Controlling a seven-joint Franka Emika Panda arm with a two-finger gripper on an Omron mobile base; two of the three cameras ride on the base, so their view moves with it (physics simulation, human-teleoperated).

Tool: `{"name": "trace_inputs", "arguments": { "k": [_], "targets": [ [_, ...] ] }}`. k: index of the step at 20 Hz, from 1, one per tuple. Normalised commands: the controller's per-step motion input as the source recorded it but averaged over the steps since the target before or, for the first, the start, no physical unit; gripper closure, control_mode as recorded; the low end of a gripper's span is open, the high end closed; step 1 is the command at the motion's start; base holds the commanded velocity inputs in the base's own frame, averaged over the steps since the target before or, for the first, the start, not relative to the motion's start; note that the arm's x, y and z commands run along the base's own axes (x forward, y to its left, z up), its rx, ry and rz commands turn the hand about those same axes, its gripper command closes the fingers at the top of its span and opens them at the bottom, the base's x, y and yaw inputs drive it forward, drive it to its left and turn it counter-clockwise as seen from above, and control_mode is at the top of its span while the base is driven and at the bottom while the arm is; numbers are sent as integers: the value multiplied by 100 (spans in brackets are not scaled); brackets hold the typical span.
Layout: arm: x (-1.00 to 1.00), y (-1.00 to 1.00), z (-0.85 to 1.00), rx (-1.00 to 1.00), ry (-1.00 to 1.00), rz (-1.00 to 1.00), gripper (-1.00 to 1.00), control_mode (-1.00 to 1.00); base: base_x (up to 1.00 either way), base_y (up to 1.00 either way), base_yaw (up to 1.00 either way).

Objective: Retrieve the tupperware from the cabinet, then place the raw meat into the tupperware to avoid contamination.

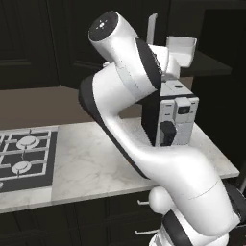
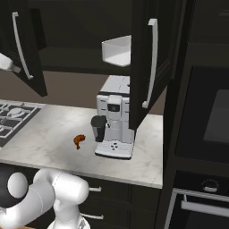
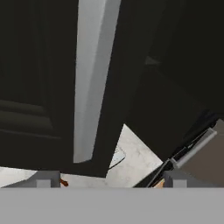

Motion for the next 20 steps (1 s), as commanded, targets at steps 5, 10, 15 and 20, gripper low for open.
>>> {"name": "trace_inputs", "arguments": {
  "k": [5, 10, 15, 20],
  "targets": [
    [-58, -15, 5, 0, -1, -9, -100, -100, 0, 0, 0],
    [-92, -36, 0, 2, 0, -3, -100, -100, 0, 0, 0],
    [-94, -56, -9, 15, -5, 1, -100, -100, 0, 0, 0],
    [-22, -73, 5, 37, 0, 4, -100, -100, 0, 0, 0]
  ]
}}
